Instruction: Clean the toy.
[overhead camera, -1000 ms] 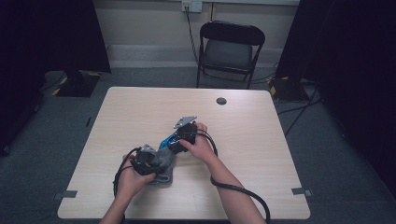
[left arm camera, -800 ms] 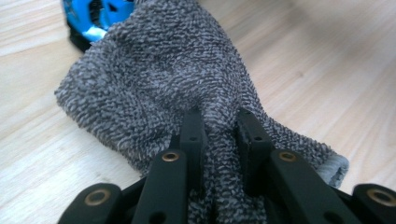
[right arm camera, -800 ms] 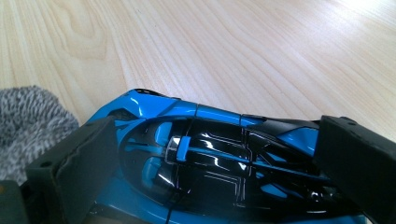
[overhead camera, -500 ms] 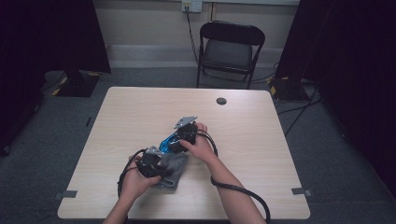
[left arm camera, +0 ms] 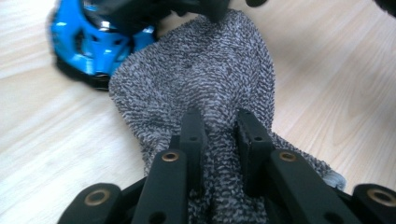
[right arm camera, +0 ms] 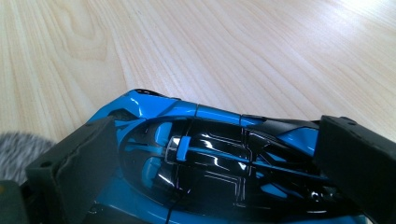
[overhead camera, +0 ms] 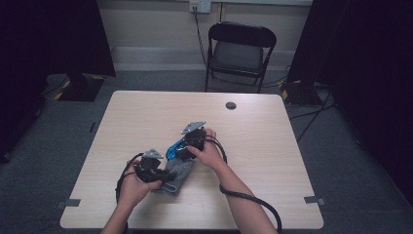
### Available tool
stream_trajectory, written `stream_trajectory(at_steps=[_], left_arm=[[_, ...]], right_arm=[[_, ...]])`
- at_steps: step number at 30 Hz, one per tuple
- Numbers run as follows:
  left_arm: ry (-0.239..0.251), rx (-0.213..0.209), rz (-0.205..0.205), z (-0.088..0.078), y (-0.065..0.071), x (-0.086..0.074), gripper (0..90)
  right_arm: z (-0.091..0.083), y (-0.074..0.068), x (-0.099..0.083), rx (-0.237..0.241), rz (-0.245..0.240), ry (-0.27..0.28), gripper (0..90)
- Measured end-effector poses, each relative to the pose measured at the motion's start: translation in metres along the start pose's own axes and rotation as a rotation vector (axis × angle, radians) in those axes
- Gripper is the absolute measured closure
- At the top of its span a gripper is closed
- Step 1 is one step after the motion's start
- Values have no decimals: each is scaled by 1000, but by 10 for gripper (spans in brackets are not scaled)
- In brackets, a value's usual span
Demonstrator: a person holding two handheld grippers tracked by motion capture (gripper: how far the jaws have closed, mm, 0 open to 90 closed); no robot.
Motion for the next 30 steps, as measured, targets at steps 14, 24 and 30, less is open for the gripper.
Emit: stream_trajectory(at_steps=[14,24,30], left_arm=[[88,67,-51,-32,-25,-4,748],[156,185,-124,-47,-47,-13,745],[151,297,-150,-51,-59,-18,743]], right_arm=[[0,0,0,-1,7,7,0],[0,0,-1,-1,2,11,0],[0,-1,-1,0,1,11,0]])
Point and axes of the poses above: each handheld gripper's, and its own axes: z roughly forward along the jaws, x roughly out of its top, y roughly to its right, the point moved 3 cm from there along z, roughly forward along the jaws, and after that the axes turned 12 degrees about -x, right-handed, at the moved point
